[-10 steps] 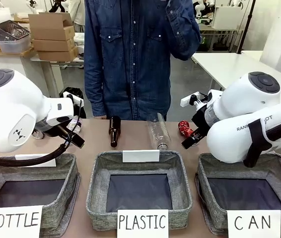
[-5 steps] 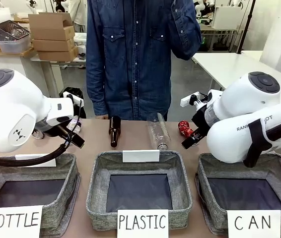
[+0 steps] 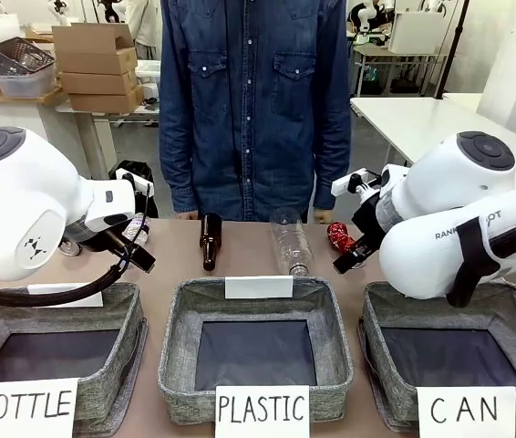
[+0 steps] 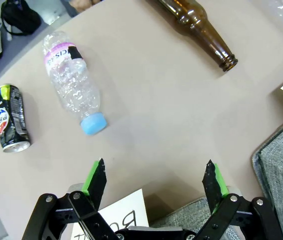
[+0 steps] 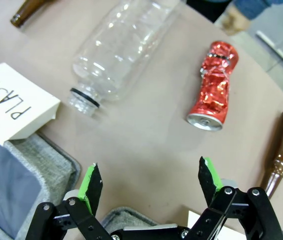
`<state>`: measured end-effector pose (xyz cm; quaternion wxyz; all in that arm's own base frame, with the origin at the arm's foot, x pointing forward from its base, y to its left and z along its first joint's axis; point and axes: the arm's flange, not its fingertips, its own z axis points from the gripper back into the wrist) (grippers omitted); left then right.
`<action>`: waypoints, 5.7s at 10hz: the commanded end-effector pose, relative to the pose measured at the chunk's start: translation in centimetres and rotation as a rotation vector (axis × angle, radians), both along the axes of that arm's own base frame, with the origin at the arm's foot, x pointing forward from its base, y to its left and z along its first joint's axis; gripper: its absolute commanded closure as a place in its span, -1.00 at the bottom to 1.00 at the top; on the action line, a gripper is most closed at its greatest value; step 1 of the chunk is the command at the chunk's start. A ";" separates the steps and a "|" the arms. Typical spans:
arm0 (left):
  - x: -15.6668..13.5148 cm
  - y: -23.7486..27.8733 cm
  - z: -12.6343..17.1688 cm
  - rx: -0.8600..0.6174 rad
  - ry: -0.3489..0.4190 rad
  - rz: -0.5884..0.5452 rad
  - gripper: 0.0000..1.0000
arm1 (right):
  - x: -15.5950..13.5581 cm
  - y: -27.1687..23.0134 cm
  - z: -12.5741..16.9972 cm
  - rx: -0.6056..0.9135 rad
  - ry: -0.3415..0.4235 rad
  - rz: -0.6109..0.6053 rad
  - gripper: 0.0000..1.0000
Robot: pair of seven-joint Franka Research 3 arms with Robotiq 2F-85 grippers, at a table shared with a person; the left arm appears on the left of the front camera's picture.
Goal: Sort the can waste into the basket.
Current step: Pick up the can waste from the table and place it in the right Fabric basket.
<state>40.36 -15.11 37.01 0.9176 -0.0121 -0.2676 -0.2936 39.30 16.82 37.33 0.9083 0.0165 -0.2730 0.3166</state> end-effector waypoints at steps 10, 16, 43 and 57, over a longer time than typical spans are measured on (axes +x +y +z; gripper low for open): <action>-10.5 1.6 18.9 -0.183 -0.027 -0.012 -1.00 | -7.5 -11.2 18.8 0.428 0.111 -0.326 -1.00; -11.1 21.0 10.0 -1.603 0.024 0.323 -1.00 | -9.0 -25.4 14.8 1.471 0.522 -0.455 -1.00; -6.6 26.9 13.6 -1.413 0.102 0.313 -1.00 | 18.4 -4.2 0.3 0.198 0.290 -0.461 -1.00; -6.6 26.9 13.6 -1.413 0.102 0.313 -1.00 | 21.2 -2.8 -6.3 0.078 0.448 -0.419 1.00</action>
